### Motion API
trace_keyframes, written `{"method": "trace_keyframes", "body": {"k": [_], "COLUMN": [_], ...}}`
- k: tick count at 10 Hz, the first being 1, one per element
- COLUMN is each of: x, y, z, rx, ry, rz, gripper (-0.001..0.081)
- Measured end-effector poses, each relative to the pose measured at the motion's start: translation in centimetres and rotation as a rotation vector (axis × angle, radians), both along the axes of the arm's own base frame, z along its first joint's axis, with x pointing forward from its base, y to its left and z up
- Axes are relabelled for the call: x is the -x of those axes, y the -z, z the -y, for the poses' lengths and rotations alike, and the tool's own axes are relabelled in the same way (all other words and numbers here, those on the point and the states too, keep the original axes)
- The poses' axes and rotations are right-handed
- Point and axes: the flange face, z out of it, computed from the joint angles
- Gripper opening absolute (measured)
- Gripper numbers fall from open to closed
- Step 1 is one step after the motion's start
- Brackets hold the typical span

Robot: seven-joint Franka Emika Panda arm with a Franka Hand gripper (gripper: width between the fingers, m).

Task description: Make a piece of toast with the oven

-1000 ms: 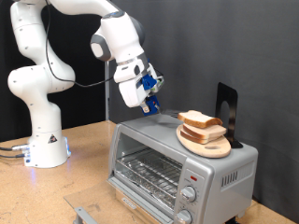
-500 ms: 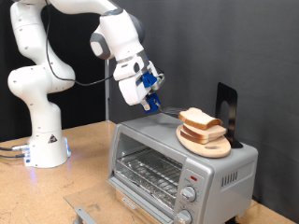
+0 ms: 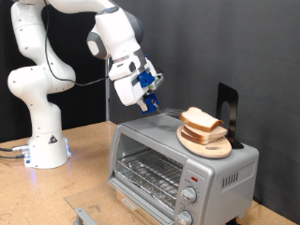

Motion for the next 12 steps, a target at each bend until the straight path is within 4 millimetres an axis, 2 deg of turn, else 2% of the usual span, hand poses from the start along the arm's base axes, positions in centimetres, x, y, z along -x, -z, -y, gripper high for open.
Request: {"method": "trace_keyframes", "body": {"k": [3, 7, 12], "x": [-0.3, -0.7, -2.3], "y": [-0.1, -0.5, -2.2], "z": [1.0, 1.3, 1.2], "rx": [0.001, 0.030, 0.000], "ry": [0.014, -0.011, 0.009], "rz": [0.004, -0.012, -0.099], "gripper": [0.0386, 0.0386, 0.0386]}}
